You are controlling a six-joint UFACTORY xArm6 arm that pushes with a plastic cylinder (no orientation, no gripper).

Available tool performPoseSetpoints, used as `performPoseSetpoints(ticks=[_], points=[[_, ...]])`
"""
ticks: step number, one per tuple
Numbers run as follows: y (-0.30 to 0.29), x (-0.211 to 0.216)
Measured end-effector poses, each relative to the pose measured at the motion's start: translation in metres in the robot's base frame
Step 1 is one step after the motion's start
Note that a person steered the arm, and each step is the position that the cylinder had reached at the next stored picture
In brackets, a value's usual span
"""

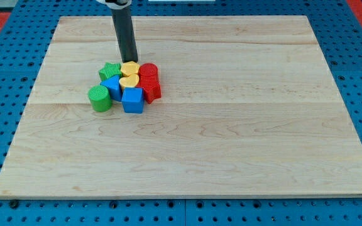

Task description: Nudge the group of blocks a bit down

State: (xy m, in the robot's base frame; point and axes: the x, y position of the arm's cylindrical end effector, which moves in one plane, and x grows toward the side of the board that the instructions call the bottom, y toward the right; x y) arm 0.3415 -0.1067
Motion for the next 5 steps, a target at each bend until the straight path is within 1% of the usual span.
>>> performPoseSetpoints(ticks=[2,4,5], points=[[0.006,0.033],[0.006,0.033],[0.033,0.031]])
